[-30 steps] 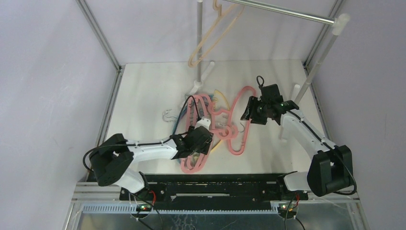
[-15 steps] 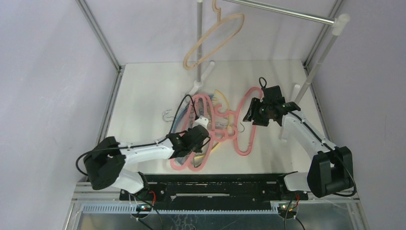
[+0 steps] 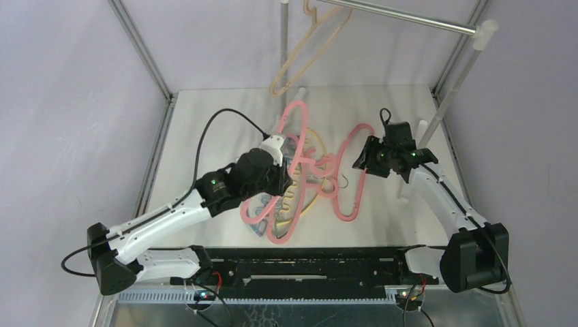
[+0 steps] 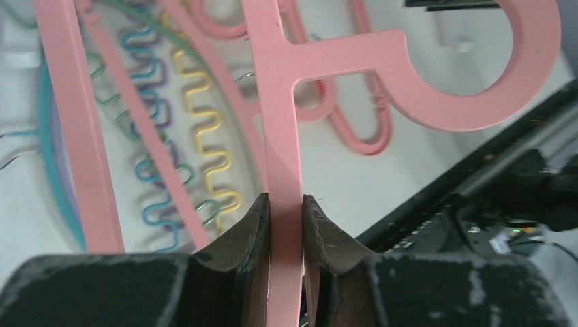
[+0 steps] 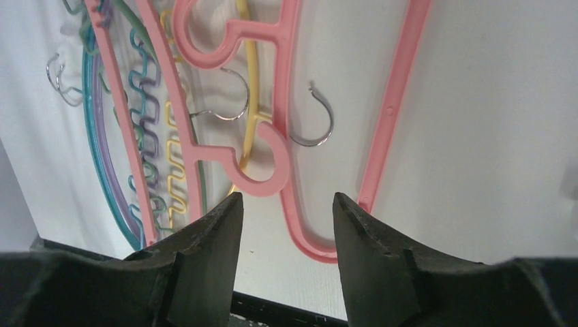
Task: Organize the hangers
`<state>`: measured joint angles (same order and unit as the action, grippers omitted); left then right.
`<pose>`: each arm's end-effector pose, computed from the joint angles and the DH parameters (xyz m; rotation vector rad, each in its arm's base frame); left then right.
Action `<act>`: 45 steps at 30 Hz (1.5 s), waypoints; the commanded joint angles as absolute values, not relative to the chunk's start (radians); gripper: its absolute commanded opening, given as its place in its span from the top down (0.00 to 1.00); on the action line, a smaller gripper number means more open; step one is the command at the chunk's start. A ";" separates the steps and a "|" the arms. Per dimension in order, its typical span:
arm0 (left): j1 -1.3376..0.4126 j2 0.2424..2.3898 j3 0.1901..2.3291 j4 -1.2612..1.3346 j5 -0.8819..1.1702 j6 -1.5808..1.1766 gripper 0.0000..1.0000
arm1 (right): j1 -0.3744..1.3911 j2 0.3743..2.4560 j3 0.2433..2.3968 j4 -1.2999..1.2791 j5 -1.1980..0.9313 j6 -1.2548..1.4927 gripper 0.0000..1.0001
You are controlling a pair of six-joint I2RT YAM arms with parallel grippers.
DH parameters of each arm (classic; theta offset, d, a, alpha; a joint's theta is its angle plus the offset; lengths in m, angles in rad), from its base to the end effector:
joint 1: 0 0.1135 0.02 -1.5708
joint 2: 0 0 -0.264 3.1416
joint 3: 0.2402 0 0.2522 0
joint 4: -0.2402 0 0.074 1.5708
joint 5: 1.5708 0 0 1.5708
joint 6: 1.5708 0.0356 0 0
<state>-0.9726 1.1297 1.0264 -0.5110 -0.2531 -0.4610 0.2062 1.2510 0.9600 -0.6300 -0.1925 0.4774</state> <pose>0.1458 -0.1981 0.3241 0.4181 2.1747 -0.5406 0.2480 0.0588 0.2646 0.2619 2.5314 0.5185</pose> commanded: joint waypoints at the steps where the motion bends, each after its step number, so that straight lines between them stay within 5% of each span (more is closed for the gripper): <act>1: -0.917 1.169 1.177 -0.504 0.033 -0.446 1.00 | 0.173 1.188 0.965 -0.593 -0.161 0.493 0.41; 25: -0.738 1.866 2.246 -0.275 0.475 -0.714 1.00 | 0.006 1.089 0.980 -0.585 -0.183 0.499 0.42; 37: -0.680 2.119 2.445 0.090 0.518 -1.128 1.00 | -0.022 1.088 0.992 -0.584 -0.198 0.515 0.42; 45: -0.666 2.147 2.472 0.089 0.390 -1.268 0.98 | -0.042 1.092 0.992 -0.580 -0.207 0.517 0.42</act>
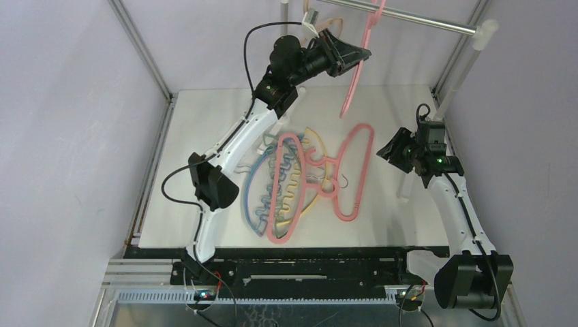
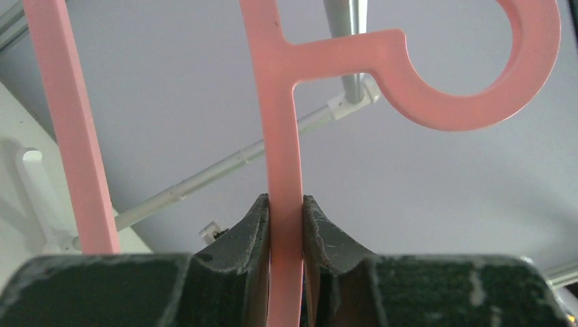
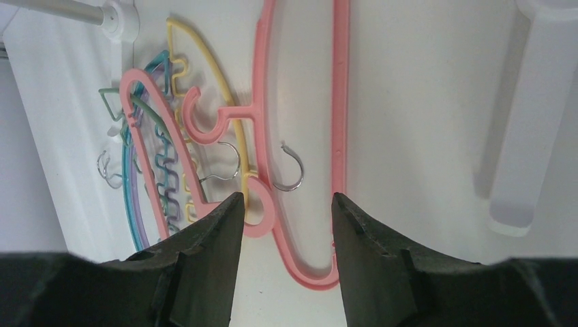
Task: Organize the hangers
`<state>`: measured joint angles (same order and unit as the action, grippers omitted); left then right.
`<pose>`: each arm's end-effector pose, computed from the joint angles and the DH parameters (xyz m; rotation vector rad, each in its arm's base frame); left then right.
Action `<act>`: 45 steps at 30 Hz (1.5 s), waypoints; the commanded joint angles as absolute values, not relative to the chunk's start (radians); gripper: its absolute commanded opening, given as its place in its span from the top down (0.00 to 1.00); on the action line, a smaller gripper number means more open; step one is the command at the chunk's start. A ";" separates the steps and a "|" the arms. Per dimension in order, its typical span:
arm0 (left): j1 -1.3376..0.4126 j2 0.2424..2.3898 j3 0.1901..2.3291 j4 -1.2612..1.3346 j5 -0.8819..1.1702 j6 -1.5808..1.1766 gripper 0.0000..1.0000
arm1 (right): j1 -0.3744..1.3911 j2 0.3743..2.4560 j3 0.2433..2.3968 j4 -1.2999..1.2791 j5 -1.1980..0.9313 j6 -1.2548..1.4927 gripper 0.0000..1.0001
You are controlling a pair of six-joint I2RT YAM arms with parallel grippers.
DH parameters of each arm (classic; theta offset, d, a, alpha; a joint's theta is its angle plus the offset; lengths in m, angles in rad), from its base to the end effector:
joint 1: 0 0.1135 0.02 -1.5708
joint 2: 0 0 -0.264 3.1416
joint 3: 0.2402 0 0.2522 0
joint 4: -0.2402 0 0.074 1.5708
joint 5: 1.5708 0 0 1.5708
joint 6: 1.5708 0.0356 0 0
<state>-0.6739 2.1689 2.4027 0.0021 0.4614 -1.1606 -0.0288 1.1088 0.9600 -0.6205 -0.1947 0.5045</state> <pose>0.3777 -0.3219 0.4715 0.0753 1.6250 -1.7932 0.2318 0.0002 0.2971 0.5292 2.3088 0.4609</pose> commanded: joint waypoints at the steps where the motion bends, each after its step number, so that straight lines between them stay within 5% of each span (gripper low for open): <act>1: -0.666 2.146 2.474 0.076 0.375 -1.279 0.95 | -0.046 1.091 0.992 -0.580 -0.207 0.516 0.42; 14: -0.663 2.182 2.492 -0.067 0.331 -1.428 0.89 | -0.066 1.098 0.993 -0.589 -0.212 0.511 0.42; 28: -0.637 2.153 2.499 -0.088 0.360 -1.296 0.34 | -0.067 1.120 0.993 -0.597 -0.233 0.505 0.41; 32: -0.629 2.096 2.476 -0.092 0.390 -1.163 0.02 | -0.065 1.130 0.992 -0.600 -0.242 0.504 0.41; 41: -0.613 1.861 2.239 -0.245 0.401 -0.794 0.00 | -0.053 1.135 0.992 -0.600 -0.244 0.496 0.41; 45: -0.586 1.666 1.926 -0.250 0.378 -0.680 0.01 | -0.046 1.129 0.991 -0.610 -0.242 0.495 0.41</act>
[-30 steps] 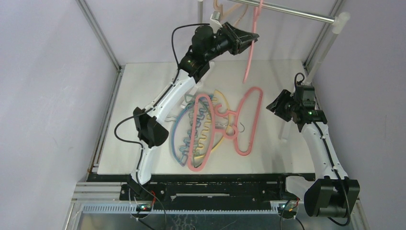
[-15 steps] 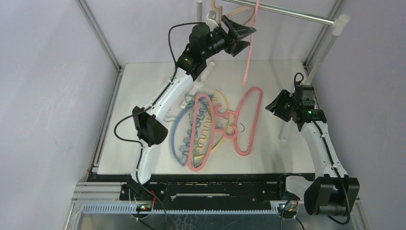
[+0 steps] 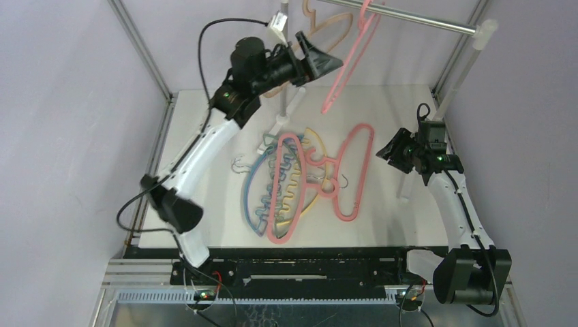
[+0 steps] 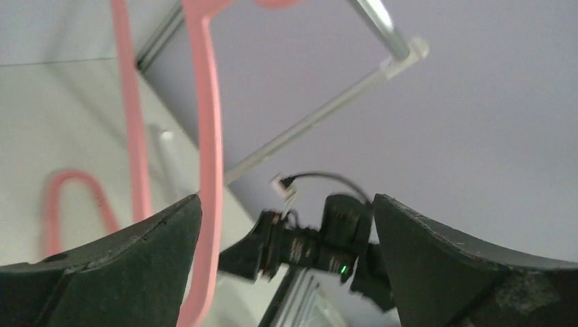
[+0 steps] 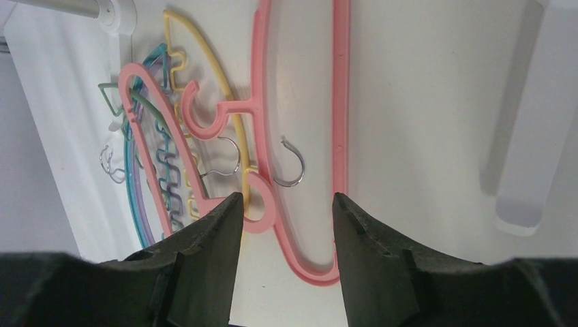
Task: Organize the hangers
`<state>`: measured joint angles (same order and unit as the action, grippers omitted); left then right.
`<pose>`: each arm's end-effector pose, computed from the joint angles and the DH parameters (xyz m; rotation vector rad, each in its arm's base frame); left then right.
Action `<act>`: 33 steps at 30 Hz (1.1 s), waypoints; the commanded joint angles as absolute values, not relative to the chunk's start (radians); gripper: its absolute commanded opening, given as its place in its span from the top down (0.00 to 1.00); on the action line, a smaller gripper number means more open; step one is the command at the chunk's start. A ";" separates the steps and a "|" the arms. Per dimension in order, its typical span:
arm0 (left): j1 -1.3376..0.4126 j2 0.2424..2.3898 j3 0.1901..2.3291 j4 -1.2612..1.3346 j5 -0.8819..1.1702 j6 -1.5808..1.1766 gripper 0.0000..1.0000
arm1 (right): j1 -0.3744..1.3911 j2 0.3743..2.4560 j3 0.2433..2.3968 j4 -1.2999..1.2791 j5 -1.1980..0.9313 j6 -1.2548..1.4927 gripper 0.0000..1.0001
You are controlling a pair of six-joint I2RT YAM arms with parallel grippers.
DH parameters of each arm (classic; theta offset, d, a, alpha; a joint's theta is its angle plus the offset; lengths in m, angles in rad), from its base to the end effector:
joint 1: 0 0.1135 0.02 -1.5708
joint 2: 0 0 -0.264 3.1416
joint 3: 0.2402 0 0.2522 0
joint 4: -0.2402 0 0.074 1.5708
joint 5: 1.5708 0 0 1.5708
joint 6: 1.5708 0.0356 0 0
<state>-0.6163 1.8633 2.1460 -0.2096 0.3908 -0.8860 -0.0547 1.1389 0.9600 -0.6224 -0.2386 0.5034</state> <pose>0.3359 -0.2546 0.5000 0.1273 1.6950 -1.4613 0.2369 -0.0045 0.2907 0.5484 2.3361 0.4960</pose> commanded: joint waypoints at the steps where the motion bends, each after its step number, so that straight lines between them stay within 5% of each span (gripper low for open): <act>1: -0.580 1.613 1.825 -0.246 0.380 -0.642 0.01 | -0.043 1.127 0.991 -0.611 -0.243 0.493 0.41; 8: -0.583 1.236 1.187 -0.302 0.243 -0.470 0.01 | -0.043 1.117 0.973 -0.609 -0.235 0.491 0.41; 14: -0.695 1.072 0.904 -0.351 -0.032 -0.408 0.09 | -0.029 1.142 0.971 -0.587 -0.242 0.507 0.41; 21: -0.859 1.251 0.890 -0.289 -0.299 -0.434 0.15 | 0.011 1.149 0.968 -0.591 -0.216 0.512 0.42; 33: -0.924 1.516 0.860 -0.147 -0.378 -0.446 0.24 | 0.028 1.111 0.920 -0.608 -0.205 0.510 0.42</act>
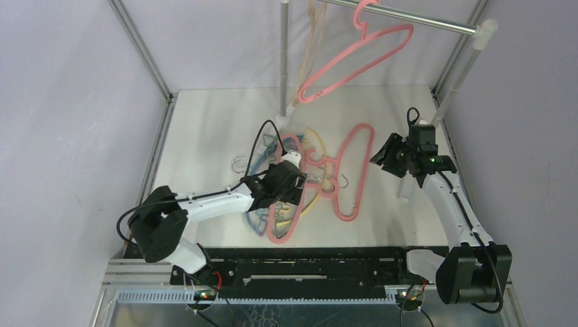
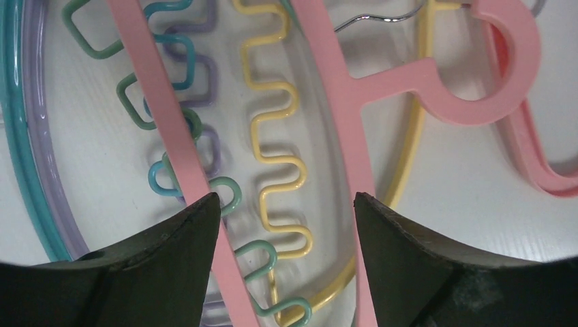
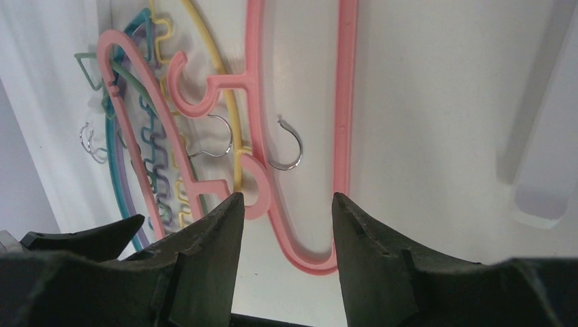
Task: Organize the hangers
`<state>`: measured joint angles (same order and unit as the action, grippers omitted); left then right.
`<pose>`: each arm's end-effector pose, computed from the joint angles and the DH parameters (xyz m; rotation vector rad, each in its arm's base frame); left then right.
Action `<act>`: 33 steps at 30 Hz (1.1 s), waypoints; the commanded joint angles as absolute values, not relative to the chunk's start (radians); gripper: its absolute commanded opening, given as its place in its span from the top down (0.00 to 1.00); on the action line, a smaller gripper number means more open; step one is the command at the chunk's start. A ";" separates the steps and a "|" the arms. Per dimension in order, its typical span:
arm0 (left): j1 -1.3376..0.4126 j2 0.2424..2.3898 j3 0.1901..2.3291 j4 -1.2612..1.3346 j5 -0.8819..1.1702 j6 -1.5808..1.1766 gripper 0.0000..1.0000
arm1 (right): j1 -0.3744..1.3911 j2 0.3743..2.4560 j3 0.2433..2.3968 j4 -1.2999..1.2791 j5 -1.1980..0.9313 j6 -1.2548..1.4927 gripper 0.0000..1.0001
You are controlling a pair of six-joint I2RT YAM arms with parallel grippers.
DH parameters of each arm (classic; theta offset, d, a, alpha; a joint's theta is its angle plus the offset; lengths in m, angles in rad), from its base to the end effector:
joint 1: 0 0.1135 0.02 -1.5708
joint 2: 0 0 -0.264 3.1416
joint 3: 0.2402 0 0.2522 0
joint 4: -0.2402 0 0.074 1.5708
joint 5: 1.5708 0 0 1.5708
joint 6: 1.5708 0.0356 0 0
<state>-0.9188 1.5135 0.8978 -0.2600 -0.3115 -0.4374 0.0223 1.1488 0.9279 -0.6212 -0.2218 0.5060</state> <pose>0.1959 -0.2387 0.2017 0.4399 2.3652 -0.2521 0.2362 0.0131 0.2781 0.4852 2.4006 0.5067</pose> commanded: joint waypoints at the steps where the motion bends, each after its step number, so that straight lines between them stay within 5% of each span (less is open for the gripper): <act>1: -0.927 1.526 0.856 -0.134 -0.374 -0.446 0.24 | 0.028 1.107 0.917 -0.609 -0.203 0.507 0.42; 15: -1.003 1.661 0.881 -0.095 -0.276 -0.456 0.26 | 0.025 1.090 0.858 -0.607 -0.207 0.505 0.42; 23: -1.003 1.636 0.869 -0.125 -0.299 -0.447 0.63 | 0.026 1.108 0.859 -0.588 -0.224 0.508 0.42; 29: -1.003 1.588 0.857 -0.146 -0.315 -0.431 0.71 | 0.028 1.113 0.860 -0.574 -0.230 0.519 0.42; 32: -1.002 1.575 0.857 -0.163 -0.314 -0.412 0.98 | 0.025 1.109 0.859 -0.571 -0.230 0.515 0.42; 33: -1.001 1.566 0.861 -0.177 -0.318 -0.408 1.00 | 0.024 1.108 0.859 -0.572 -0.231 0.515 0.42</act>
